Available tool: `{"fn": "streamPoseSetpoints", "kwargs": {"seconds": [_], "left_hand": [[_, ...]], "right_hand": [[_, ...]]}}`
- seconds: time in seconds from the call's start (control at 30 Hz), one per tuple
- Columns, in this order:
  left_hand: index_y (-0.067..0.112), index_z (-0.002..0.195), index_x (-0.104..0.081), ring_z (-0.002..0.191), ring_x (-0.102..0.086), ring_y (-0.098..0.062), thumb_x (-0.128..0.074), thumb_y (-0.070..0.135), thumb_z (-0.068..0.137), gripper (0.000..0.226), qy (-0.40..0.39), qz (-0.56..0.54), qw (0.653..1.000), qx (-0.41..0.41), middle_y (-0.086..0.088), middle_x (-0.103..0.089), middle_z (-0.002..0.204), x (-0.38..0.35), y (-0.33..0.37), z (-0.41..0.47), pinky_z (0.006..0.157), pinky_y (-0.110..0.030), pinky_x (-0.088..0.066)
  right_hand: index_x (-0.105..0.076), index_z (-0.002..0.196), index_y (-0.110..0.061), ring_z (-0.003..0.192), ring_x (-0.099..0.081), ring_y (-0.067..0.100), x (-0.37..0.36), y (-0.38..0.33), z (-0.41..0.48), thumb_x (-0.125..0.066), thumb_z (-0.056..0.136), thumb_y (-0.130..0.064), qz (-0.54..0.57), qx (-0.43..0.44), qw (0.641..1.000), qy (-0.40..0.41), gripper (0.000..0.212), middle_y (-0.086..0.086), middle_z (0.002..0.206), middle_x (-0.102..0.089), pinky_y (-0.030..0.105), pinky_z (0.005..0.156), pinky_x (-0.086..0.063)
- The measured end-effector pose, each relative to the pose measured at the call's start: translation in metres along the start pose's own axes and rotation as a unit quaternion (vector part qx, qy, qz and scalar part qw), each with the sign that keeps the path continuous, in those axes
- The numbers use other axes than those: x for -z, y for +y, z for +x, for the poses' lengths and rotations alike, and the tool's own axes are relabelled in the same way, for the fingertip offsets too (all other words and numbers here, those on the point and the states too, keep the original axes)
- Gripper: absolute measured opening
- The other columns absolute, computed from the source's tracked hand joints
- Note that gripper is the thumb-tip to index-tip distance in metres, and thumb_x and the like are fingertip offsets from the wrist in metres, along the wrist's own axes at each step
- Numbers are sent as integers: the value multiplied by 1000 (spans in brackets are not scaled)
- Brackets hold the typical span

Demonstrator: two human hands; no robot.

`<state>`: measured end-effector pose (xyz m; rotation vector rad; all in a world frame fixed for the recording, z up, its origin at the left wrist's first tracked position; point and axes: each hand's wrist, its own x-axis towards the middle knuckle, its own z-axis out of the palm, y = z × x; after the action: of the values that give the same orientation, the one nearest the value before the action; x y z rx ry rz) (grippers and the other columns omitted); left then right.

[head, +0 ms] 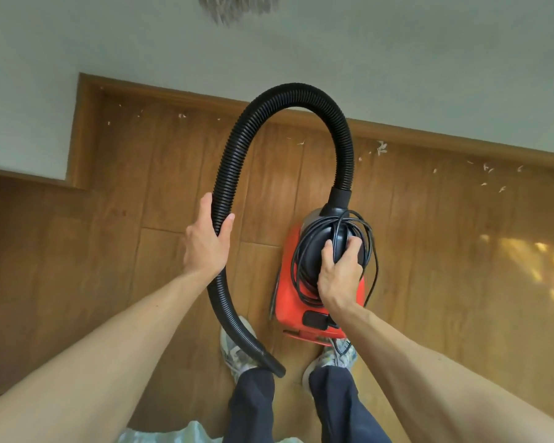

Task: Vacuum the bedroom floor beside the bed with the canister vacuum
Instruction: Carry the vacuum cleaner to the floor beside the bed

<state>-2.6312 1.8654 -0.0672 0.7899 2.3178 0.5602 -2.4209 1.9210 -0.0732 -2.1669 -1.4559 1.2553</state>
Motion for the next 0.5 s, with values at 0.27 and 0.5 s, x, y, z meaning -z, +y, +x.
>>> {"fn": "streamPoseSetpoints", "kwargs": {"seconds": [0.27, 0.5], "left_hand": [[23, 151, -27, 91, -66, -34, -48, 36, 103, 54, 9, 20, 1000, 2, -10, -68, 110, -39, 0, 15, 84, -43, -54], [26, 150, -27, 94, -66, -35, -47, 38, 103, 53, 5, 10, 1000, 28, -10, -67, 114, -59, -8, 20, 86, -52, -55]], "right_hand": [[-40, 131, -11, 50, -38, 18, -10, 36, 23, -47, 103, -31, 8, 4, 1000, -25, 35, 6, 61, -44, 27, 46, -32], [-41, 126, -10, 46, -30, 12, -17, 55, 31, -48, 102, -30, 26, 13, 998, -49, 32, 1, 57, -36, 27, 43, -28]]}}
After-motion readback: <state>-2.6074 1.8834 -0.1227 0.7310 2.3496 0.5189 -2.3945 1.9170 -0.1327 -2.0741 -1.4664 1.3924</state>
